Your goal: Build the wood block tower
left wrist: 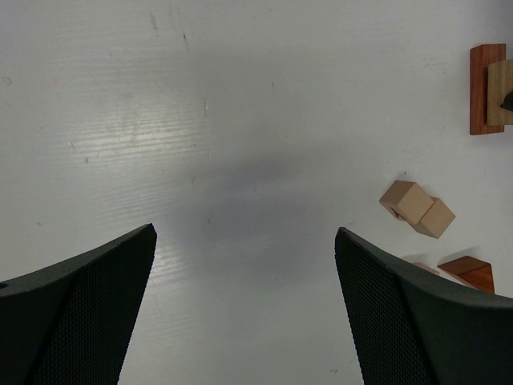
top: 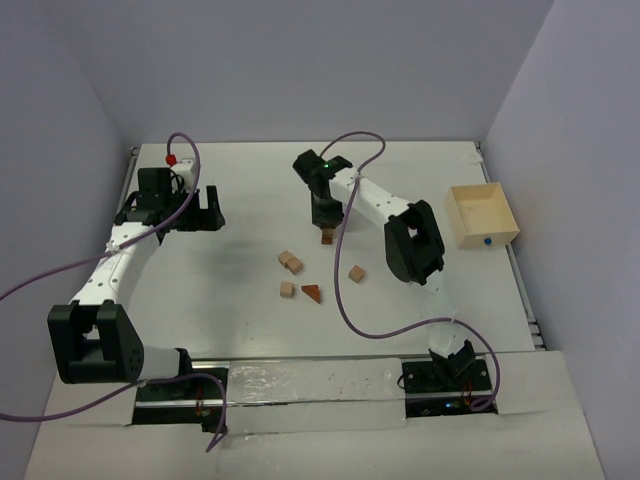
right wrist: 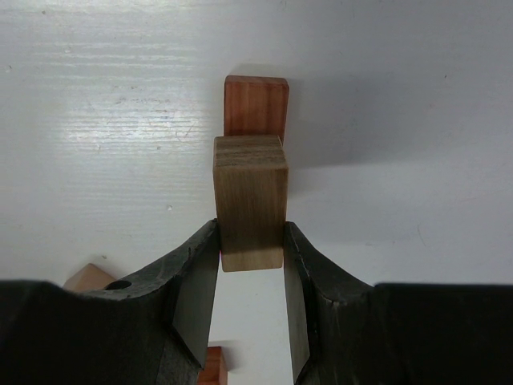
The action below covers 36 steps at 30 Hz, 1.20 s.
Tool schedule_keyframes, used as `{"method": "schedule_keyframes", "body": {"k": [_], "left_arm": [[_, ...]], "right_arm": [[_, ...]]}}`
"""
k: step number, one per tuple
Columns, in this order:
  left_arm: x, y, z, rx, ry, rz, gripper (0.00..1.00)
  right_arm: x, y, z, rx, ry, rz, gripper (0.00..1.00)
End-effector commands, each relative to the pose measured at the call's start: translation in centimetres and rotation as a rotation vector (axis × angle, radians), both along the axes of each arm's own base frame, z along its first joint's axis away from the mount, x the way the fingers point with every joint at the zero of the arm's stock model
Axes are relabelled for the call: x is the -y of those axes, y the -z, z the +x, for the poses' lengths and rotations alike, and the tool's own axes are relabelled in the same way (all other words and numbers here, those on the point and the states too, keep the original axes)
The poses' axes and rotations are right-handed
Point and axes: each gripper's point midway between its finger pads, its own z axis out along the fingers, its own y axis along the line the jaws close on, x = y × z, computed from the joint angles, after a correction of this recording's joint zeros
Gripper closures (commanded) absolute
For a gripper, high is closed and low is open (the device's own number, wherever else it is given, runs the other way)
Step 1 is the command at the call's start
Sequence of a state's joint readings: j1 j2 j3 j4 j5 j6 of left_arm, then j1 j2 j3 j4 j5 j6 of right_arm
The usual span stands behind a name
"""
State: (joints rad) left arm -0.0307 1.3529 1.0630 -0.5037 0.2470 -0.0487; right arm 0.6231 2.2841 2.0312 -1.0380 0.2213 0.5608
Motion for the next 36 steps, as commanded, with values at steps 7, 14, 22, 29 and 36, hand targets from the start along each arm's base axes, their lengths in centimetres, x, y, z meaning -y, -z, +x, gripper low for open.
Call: {"method": "schedule_keyframes", "body": {"k": [7, 14, 22, 29, 36], "left_arm": [[0.2, -1.3, 1.3, 0.054, 0.005, -0.023, 0.01], [0.3, -1.1, 1.3, 0.049, 0.008, -0.022, 0.01], [0.4, -1.0, 1.4, 0.049, 0.009, -0.029, 0.01], [0.3, -1.0, 1.4, 0.048, 0.010, -0.027, 0.01], [0.3, -1.0, 1.3, 0.051, 0.009, -0.025, 0.01]], "right_arm": [[-0.7, -5.0, -0.2, 0.062, 0.065, 0.094, 1.00], [-0.5, -5.1, -0.1, 0.046, 0.059, 0.117, 1.00], [1.1, -3.8, 0.1, 0.048, 0.055, 0.040, 1.00], [1.0, -4.4, 0.9, 0.077, 0.055, 0.039, 1.00], [0.9, -3.8, 1.0, 0.061, 0.050, 0.043, 1.00]]}}
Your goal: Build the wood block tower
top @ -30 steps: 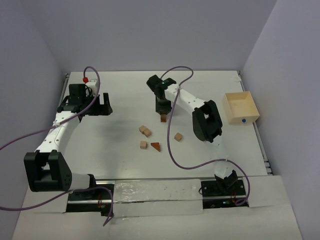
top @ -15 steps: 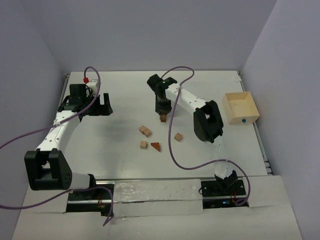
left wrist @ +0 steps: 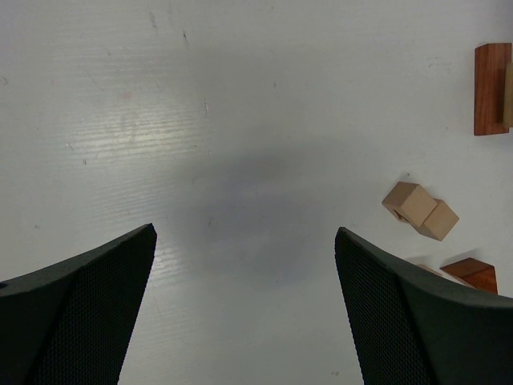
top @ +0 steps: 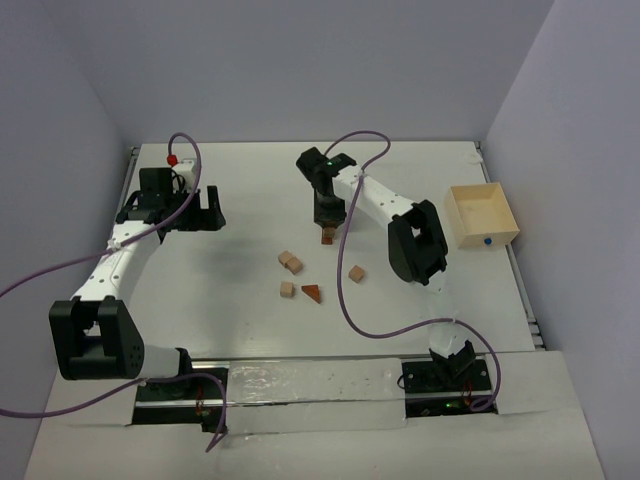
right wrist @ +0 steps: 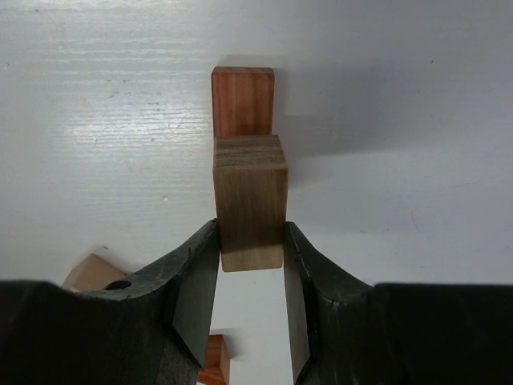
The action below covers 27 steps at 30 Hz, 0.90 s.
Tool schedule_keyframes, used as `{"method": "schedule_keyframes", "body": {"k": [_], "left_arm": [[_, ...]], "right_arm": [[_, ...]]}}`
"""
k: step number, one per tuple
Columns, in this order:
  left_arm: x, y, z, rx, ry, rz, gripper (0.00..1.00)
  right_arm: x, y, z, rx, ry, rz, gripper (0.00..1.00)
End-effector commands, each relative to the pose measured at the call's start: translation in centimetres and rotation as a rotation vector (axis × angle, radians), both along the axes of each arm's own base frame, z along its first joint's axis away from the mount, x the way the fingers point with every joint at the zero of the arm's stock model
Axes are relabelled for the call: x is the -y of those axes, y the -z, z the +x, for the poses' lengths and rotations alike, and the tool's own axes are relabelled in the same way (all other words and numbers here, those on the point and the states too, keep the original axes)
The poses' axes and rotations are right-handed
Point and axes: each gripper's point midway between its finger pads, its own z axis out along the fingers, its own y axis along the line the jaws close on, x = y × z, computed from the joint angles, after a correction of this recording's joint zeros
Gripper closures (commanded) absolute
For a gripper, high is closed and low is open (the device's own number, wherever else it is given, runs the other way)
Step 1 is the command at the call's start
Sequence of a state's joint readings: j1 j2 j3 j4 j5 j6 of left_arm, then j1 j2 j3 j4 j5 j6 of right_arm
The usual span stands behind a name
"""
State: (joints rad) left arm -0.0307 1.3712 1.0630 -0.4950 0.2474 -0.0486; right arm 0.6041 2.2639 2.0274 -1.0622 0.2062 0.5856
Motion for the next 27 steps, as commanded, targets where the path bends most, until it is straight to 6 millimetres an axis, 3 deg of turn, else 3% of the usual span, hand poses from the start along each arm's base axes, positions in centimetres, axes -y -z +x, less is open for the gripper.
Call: {"method": "schedule_keyframes", "body": {"k": [1, 27], "left_arm": [[0.29, -1.53, 1.06, 0.061, 0.009, -0.025, 0.01], [0.22, -1.17, 1.09, 0.053, 0.009, -0.026, 0.01]], "right_arm": [[0.10, -3.04, 1.18, 0.074, 0.010, 0.028, 1.00], [-0.28, -2.17, 1.72, 0.067, 0.012, 0.030, 0.98]]}}
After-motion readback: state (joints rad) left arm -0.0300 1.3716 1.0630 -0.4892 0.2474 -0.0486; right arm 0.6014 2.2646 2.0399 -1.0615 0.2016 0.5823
